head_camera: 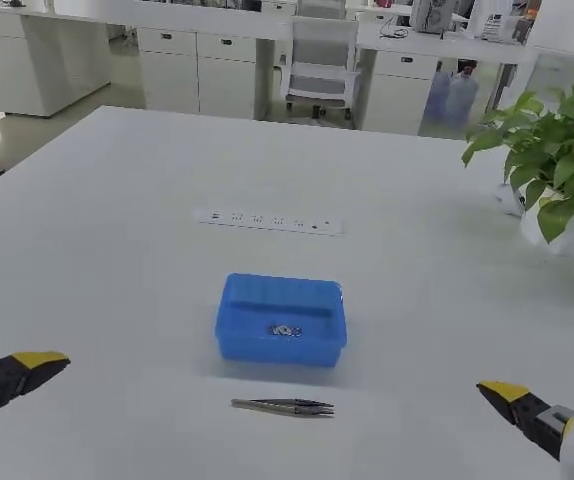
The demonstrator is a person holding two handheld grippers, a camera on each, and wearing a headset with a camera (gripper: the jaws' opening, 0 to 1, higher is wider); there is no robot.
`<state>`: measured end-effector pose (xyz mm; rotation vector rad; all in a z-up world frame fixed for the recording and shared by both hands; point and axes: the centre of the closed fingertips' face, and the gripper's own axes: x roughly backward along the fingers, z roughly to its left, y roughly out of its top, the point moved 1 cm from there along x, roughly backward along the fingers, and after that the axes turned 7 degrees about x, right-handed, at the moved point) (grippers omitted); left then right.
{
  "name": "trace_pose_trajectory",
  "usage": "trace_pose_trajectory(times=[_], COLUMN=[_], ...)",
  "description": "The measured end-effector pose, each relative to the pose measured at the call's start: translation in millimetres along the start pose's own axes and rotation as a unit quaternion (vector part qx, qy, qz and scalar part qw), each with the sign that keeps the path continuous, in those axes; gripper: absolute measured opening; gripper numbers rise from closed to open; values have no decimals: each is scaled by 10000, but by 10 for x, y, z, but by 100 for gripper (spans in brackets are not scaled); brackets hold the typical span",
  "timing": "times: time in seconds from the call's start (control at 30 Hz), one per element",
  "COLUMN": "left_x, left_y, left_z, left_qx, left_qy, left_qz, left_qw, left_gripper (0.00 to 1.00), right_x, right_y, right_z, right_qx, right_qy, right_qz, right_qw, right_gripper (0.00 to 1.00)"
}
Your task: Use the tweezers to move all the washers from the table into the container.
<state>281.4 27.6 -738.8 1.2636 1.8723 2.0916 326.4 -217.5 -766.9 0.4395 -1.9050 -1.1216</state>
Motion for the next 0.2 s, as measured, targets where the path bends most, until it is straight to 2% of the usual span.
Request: trace_pose_trajectory(times=[0.1, 0.2], left_x=[-16, -36], left_y=[49, 97], left_z=[-20, -43], left_qx=[-154, -148], left_qy=[10, -30], left_qz=[-47, -100], left_qw=[9999, 9998], left_gripper=[99, 99], right_x=[-6, -17], right_y=[55, 91], right_z=[-7, -17], right_qx=[78, 101], right_qy=[7, 23], right_qz=[-44, -73], right_qw=[10000, 9999], right_gripper=[100, 100])
